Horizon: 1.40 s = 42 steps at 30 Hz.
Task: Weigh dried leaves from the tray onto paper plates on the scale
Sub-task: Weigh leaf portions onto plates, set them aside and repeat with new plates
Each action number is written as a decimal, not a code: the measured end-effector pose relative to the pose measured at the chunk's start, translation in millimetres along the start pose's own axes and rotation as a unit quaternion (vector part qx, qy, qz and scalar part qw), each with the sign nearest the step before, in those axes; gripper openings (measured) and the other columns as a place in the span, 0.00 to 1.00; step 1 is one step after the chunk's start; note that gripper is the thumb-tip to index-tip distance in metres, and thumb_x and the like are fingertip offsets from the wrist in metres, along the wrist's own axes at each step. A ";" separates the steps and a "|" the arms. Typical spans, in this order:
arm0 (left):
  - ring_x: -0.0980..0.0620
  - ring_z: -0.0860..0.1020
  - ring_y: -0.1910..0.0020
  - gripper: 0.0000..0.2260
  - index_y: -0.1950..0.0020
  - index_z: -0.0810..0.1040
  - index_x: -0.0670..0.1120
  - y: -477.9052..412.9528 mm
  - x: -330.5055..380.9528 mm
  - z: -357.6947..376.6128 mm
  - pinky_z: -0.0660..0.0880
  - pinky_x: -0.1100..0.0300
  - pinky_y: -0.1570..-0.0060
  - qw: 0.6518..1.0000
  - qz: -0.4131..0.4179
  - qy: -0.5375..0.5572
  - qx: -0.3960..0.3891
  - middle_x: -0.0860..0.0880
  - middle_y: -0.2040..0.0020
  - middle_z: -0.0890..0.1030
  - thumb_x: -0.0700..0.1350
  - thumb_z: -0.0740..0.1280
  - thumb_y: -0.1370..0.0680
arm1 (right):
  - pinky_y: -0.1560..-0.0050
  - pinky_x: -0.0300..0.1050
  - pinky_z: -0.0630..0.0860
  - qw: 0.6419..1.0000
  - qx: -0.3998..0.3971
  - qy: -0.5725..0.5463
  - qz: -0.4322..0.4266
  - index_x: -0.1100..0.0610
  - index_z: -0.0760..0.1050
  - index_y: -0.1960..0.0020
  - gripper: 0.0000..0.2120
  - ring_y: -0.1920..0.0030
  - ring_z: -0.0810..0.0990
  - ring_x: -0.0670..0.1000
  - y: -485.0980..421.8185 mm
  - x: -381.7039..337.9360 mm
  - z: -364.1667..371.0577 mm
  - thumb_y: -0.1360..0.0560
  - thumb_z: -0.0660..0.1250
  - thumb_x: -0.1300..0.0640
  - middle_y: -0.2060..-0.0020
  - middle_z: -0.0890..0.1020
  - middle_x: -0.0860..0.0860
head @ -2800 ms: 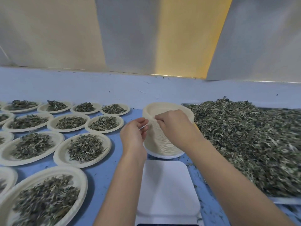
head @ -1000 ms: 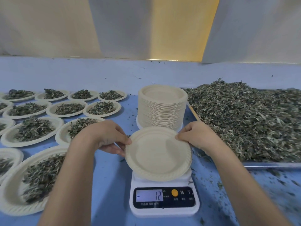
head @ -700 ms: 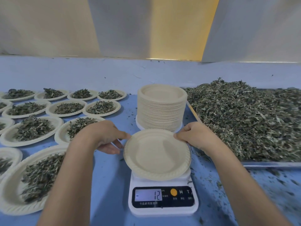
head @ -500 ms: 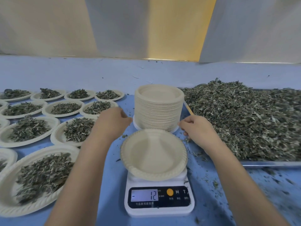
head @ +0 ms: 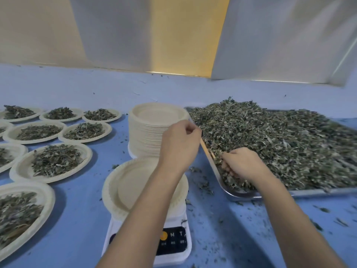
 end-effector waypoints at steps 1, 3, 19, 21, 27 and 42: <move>0.47 0.81 0.56 0.08 0.61 0.79 0.46 0.0 0.4 1.9 0.77 0.49 0.51 1.000 -0.010 0.026 0.005 0.49 0.61 0.82 0.42 0.63 0.25 | 0.72 0.40 0.71 0.999 -0.037 0.012 0.023 0.59 0.78 0.76 0.21 0.76 0.75 0.51 -1.1 8.1 4.6 0.27 0.60 0.55 0.78 0.79 0.51; 0.45 0.82 0.57 0.08 0.61 0.79 0.46 0.2 -2.5 7.6 0.78 0.47 0.51 0.997 -0.038 0.071 -0.001 0.51 0.62 0.81 0.42 0.63 0.24 | 0.74 0.36 0.70 0.989 -0.126 0.028 0.071 0.60 0.78 0.77 0.23 0.78 0.73 0.51 0.8 22.1 20.0 0.26 0.57 0.58 0.78 0.79 0.53; 0.58 0.79 0.69 0.10 0.61 0.79 0.47 -1.4 -17.0 20.3 0.73 0.65 0.65 0.976 -0.104 0.185 -0.039 0.53 0.62 0.82 0.40 0.62 0.22 | 0.34 0.56 0.63 0.978 0.063 0.164 -0.111 0.49 0.63 0.27 0.24 0.26 0.53 0.56 -47.4 -1.4 9.5 0.23 0.60 0.51 0.25 0.56 0.50; 0.58 0.79 0.69 0.10 0.60 0.78 0.46 0.1 -16.6 22.7 0.73 0.64 0.63 0.976 -0.107 0.186 -0.047 0.52 0.62 0.82 0.40 0.61 0.22 | 0.28 0.59 0.53 0.978 -0.026 0.183 -0.091 0.47 0.54 0.24 0.26 0.24 0.42 0.56 -57.0 11.7 35.0 0.20 0.54 0.50 0.22 0.44 0.49; 0.56 0.79 0.68 0.10 0.60 0.79 0.46 3.5 -18.6 27.5 0.74 0.62 0.62 0.975 -0.114 0.182 -0.059 0.51 0.63 0.82 0.40 0.61 0.22 | 0.26 0.53 0.55 0.960 -0.117 0.237 -0.096 0.55 0.52 0.22 0.25 0.25 0.52 0.61 -61.3 20.1 66.8 0.18 0.49 0.54 0.24 0.51 0.60; 0.53 0.79 0.62 0.10 0.59 0.79 0.43 14.8 -40.8 50.9 0.74 0.63 0.62 0.929 -0.228 0.289 -0.045 0.47 0.59 0.82 0.39 0.60 0.22 | 0.55 0.44 0.73 0.978 0.022 0.178 -0.106 0.55 0.76 0.35 0.17 0.51 0.78 0.59 -34.5 -3.4 23.0 0.21 0.58 0.65 0.45 0.80 0.60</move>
Point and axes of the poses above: each hand's wrist, its own y-axis away from the middle knuckle, its own z-axis out of the palm, x = y × z, the point moved 10 cm from there along -y, towards the middle knuckle
